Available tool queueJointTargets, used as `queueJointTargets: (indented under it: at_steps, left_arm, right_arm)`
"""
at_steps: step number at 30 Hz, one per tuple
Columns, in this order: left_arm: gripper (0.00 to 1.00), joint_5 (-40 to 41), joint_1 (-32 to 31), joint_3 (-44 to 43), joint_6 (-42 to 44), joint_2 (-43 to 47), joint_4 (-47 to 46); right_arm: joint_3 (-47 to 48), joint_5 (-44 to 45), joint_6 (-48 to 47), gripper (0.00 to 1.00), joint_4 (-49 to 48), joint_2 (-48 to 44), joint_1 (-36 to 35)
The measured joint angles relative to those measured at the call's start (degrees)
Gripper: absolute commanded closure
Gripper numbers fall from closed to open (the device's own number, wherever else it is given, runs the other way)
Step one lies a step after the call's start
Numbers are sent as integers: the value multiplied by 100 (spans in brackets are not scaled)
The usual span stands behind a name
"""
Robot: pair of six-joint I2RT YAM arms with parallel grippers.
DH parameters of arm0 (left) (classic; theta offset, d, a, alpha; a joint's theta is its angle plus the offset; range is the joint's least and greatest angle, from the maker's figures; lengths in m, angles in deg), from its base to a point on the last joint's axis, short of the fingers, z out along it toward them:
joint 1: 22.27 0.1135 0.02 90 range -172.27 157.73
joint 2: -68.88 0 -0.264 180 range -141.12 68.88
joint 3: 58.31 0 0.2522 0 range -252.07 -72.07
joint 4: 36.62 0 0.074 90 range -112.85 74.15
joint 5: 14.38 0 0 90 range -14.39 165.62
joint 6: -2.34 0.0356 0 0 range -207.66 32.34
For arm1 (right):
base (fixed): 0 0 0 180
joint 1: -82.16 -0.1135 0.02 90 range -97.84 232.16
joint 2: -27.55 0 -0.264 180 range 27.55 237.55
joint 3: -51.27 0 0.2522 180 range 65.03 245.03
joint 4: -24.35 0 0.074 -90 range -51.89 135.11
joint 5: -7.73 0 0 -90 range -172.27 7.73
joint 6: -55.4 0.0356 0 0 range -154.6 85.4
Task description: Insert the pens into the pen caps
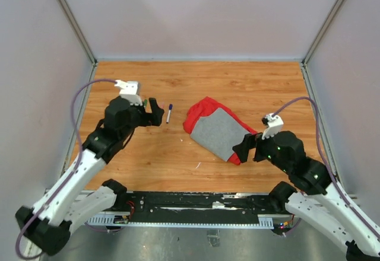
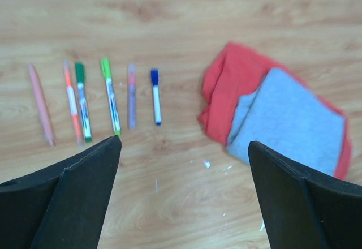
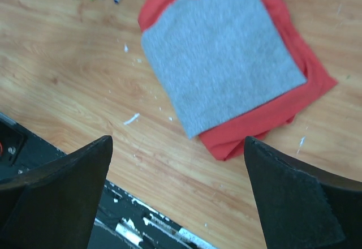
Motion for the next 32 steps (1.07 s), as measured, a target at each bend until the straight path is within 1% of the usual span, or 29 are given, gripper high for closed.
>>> queueJointTargets:
  at_steps: [3, 6, 10, 14, 20, 32]
  left_arm:
    - [0, 105, -4, 31, -9, 1047, 120]
    - [0, 186, -4, 66, -33, 1714, 251]
    - [0, 245, -4, 396, -116, 2496, 505]
    - [0, 326, -4, 662, -188, 3069, 680]
    - [0, 568, -7, 894, -199, 3377, 695]
    - [1, 693, -4, 960, -175, 3180, 774]
  right_arm:
    - [50, 192, -275, 2, -168, -603, 9]
    - [68, 374, -492, 2, -273, -994, 13]
    - [68, 597, -713, 1, -264, -1285, 13]
    - [68, 800, -844, 1, -184, -1469, 13]
    - [35, 1032, -911, 1, -48, -1556, 13]
    - [-9, 1134, -922, 2, 42, -1482, 13]
